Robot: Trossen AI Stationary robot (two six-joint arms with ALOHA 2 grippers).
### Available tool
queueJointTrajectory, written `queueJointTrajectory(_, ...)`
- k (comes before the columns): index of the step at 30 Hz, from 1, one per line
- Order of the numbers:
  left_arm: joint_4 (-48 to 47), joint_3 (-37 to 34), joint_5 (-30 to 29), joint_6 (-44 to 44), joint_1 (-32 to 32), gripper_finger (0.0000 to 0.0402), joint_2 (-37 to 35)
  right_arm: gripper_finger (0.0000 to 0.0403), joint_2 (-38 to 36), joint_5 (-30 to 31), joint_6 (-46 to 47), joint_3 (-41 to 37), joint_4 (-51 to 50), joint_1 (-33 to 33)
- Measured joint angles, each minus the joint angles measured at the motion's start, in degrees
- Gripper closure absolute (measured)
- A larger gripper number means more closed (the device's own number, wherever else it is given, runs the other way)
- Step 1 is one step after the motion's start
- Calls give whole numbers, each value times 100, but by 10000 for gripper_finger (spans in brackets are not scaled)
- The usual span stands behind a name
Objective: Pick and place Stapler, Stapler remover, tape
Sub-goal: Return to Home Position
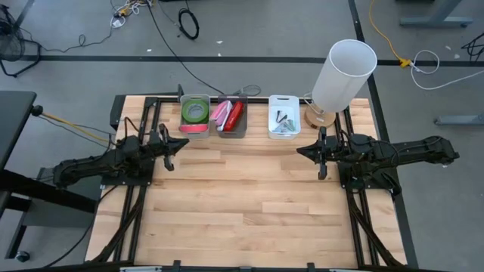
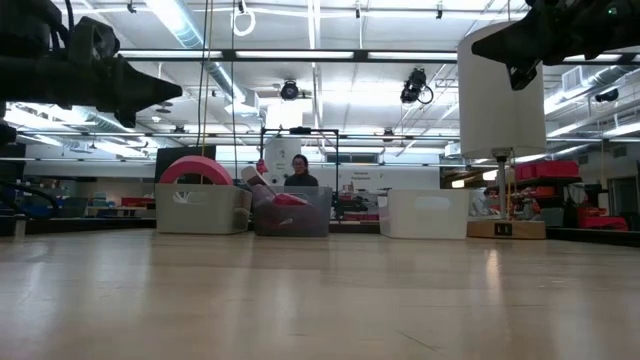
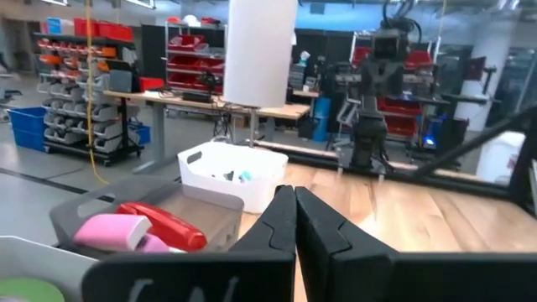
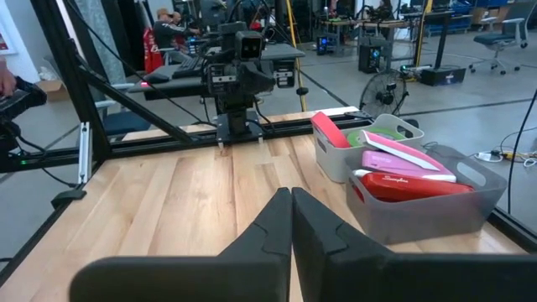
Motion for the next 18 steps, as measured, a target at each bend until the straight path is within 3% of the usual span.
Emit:
queueJointTrajectory(13,-363,0,-410,132,-1431,401,-123,392,0,-2,0,0,1,2)
queueJointTrajectory(18,-382,0,-413,133,-1716,401,-121,392,0,-2,0,0,1,2)
